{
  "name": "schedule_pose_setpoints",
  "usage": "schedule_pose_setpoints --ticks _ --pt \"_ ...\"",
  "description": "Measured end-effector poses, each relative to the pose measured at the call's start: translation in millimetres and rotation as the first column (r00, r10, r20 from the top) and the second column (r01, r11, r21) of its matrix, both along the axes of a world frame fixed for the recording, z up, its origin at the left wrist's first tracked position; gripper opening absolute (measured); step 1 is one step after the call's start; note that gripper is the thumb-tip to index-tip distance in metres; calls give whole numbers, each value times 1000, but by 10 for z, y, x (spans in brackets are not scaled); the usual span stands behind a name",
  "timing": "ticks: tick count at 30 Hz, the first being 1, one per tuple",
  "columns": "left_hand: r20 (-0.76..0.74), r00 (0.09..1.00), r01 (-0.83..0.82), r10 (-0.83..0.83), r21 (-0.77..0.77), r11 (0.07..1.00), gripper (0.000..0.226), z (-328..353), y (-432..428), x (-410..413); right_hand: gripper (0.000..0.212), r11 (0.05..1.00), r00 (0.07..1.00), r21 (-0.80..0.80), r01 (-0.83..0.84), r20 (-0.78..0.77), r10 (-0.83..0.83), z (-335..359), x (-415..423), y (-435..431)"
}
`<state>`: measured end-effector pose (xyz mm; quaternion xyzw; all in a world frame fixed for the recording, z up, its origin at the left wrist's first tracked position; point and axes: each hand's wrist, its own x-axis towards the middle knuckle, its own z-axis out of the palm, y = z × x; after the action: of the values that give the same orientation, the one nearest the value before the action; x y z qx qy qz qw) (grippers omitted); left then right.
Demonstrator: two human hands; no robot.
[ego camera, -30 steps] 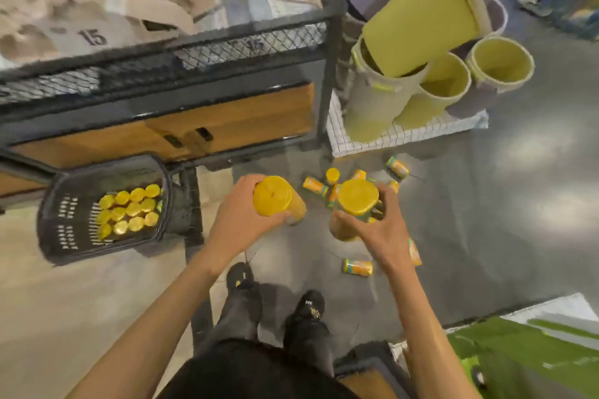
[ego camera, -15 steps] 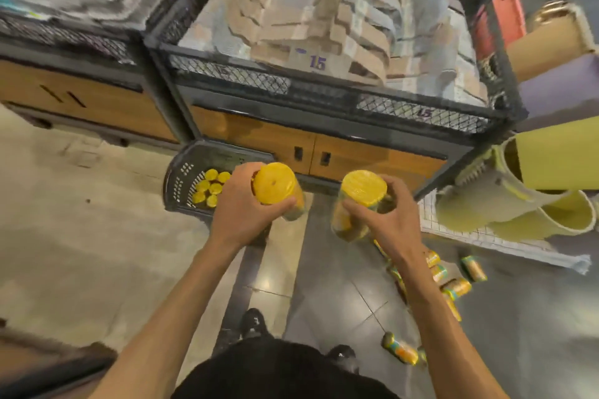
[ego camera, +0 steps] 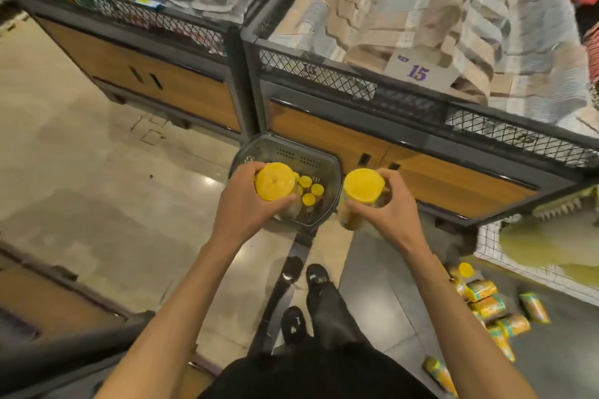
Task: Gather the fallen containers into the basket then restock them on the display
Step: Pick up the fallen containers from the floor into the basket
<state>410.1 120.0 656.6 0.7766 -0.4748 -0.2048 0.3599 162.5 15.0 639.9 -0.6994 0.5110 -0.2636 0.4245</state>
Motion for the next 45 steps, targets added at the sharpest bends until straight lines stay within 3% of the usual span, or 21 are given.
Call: schedule_pose_setpoints --ticks 14,21,26,33,45 --pt "78 995 39 -55 198 979 67 -591 -1118 1357 77 989 988 118 92 -135 -76 -916 1144 -973" --pt "36 990 111 -133 358 927 72 -1074 -1778 1928 72 961 955 199 191 -262 -135 -1319 1563 -1235" --pt "10 974 206 -228 392 897 75 -1495 -2111 2236 69 920 914 256 297 -356 -196 -1689 1754 -1347" --pt "21 913 355 -408 451 819 71 -2660 -2614 2579 80 818 828 293 495 -445 -341 -2790 2066 -1427" --pt "87 786 491 -612 514 704 76 -4960 -3492 2906 86 777 718 213 593 -577 -389 -5024 2352 -1731"
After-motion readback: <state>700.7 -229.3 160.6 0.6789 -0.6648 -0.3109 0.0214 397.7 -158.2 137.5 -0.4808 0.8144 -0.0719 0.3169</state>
